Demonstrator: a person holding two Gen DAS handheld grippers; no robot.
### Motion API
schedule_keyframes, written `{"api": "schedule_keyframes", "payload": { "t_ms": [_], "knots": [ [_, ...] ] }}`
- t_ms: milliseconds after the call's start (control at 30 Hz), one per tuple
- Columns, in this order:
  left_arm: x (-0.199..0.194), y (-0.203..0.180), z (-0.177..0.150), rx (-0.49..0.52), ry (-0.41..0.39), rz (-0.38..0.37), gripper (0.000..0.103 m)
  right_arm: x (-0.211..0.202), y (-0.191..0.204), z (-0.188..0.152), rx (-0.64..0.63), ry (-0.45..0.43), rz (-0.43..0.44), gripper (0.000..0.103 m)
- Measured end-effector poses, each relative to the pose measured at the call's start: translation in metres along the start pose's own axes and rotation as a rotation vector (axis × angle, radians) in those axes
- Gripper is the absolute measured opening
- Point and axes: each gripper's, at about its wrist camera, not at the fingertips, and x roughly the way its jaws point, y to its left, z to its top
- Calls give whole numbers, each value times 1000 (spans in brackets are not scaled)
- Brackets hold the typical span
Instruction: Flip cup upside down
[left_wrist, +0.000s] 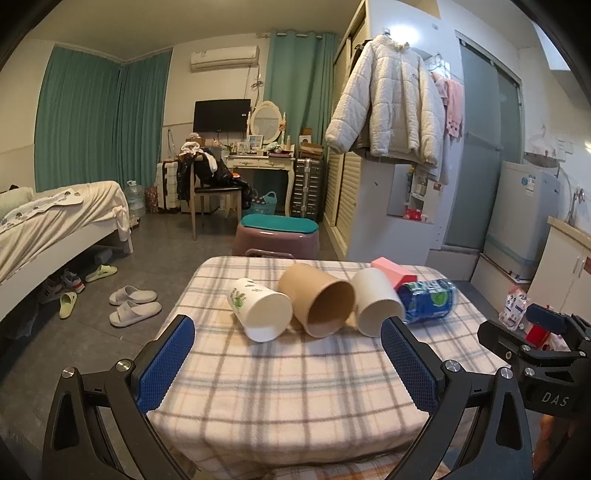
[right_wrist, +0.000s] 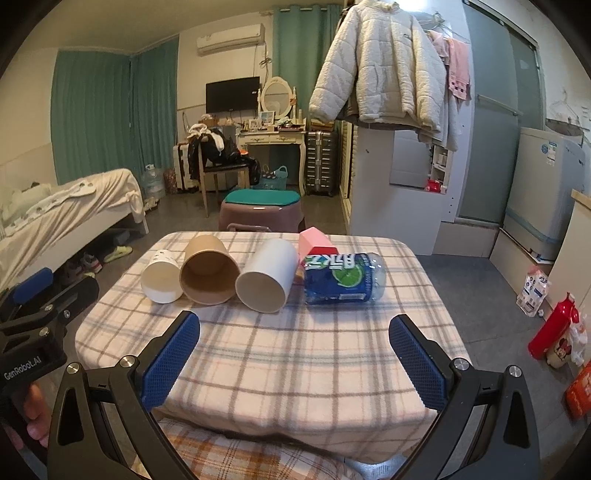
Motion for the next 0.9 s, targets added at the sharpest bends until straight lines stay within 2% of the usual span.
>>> {"api": "schedule_keyframes", "payload": {
  "t_ms": [367,500,633,667,700,733,833,900],
  "knots": [
    [53,51,7,-44,62,8,103,68,31,34,-12,76,30,100],
    [70,67,7,-44,88,18,103,101,33,54,-2,118,62,89],
    [88,81,4,-70,104,17,103,151,28,69,24,235,52,84],
    [91,82,4,-73,110,15,103,158,28,69,24,254,47,80],
    [98,85,2,-77,121,15,103,173,27,69,23,296,33,69],
    [101,86,2,-79,126,14,103,181,26,69,22,315,30,65],
    [113,89,-2,-84,147,12,103,207,23,64,25,386,15,65],
    [118,91,-5,-90,158,9,103,215,22,61,32,404,25,65]
  ]
}}
